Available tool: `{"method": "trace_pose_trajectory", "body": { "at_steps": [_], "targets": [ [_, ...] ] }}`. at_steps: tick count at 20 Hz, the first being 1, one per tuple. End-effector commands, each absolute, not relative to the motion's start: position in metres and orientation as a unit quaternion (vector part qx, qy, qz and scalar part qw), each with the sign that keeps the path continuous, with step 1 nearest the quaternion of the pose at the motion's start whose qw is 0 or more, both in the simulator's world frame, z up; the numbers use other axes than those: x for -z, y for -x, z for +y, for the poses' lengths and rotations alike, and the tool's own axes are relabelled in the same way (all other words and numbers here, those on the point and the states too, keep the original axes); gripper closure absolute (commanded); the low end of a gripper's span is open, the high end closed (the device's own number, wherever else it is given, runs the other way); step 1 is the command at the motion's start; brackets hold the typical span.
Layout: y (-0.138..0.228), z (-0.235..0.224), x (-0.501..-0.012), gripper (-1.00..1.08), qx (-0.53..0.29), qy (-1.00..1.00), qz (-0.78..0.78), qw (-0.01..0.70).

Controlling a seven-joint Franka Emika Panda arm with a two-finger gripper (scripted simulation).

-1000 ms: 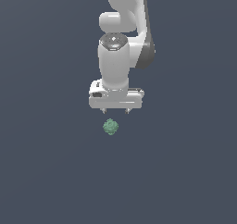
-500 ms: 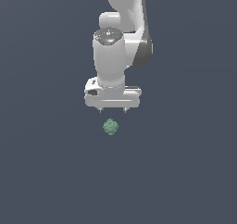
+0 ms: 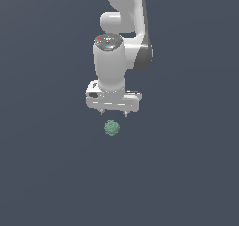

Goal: Pick up the object and move it to a goal position.

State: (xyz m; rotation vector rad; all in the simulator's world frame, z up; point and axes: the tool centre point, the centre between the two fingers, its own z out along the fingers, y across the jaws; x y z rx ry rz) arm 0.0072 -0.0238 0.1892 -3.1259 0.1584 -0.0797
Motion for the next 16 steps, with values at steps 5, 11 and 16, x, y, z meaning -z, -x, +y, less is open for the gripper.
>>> {"method": "trace_pose_trajectory", "body": {
  "at_steps": [5,11,16],
  "targets": [
    [-0.006,-0.027,-0.167,-0.92,0.019,0.994,0.109,0.007],
    [-0.002,-0.032,-0.138,-0.92,0.011,0.982,0.19,0.006],
    [0.002,-0.036,-0.116,-0.92,0.006,0.968,0.25,0.004]
  ]
}}
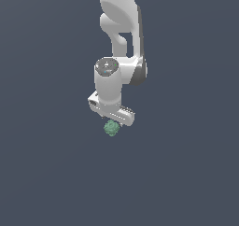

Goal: Pick up the object and move it to a goal position.

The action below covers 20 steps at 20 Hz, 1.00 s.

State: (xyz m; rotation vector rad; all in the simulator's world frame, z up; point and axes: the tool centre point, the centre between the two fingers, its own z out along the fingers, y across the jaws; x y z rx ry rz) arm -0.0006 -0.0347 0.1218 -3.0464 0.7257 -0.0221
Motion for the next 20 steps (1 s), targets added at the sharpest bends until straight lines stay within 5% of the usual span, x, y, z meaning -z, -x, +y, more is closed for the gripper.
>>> {"method": "trace_pose_trajectory", "body": {
  "at_steps": [1,20],
  "targets": [
    [0.002,-0.037,-0.112,-0.92,0.005,0.966,0.259,0.004],
    [0.007,-0.041,-0.081,-0.92,0.0,0.948,0.318,0.0]
  ]
}}
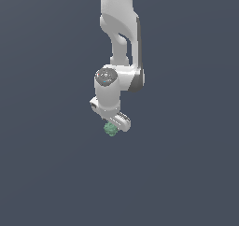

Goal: Pick up the object and move it to a goal position.

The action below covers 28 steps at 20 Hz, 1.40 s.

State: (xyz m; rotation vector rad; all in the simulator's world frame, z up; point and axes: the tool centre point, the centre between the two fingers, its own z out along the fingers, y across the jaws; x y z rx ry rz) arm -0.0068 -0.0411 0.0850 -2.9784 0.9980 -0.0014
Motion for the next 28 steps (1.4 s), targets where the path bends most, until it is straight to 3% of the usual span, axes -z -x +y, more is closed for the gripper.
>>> {"method": "trace_pose_trajectory", "body": {
  "at_steps": [1,12,13,28],
  "targets": [
    [0.007,-0.041,-0.076,-0.92,0.0,0.948,0.318,0.0],
    [0.007,-0.041,-0.039,-0.92,0.0,0.948,0.32,0.0],
    [0.007,-0.041,-0.039,1.08,0.0,0.948,0.32,0.0],
    [0.008,-0.04,-0.047,1.08,0.0,0.948,0.32,0.0]
  ]
}}
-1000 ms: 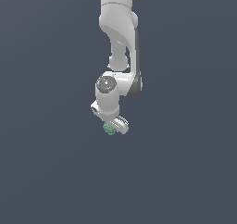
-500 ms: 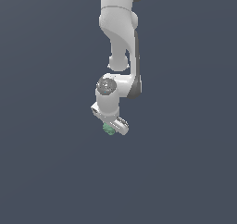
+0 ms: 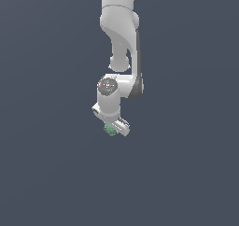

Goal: Pick up the object and move it to a goal position.

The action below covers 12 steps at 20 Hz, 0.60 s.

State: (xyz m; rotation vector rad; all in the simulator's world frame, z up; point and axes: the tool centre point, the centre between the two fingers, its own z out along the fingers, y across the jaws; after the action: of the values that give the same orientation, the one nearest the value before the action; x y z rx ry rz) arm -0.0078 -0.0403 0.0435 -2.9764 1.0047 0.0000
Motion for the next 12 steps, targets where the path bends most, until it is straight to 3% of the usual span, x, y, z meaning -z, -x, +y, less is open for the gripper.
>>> {"method": "trace_pose_trajectory", "body": {
  "at_steps": [1,12],
  "targets": [
    [0.008,-0.039,-0.049,1.08,0.0,0.948,0.32,0.0],
    [0.019,-0.023,-0.116,1.08,0.0,0.947,0.32,0.0]
  ]
}}
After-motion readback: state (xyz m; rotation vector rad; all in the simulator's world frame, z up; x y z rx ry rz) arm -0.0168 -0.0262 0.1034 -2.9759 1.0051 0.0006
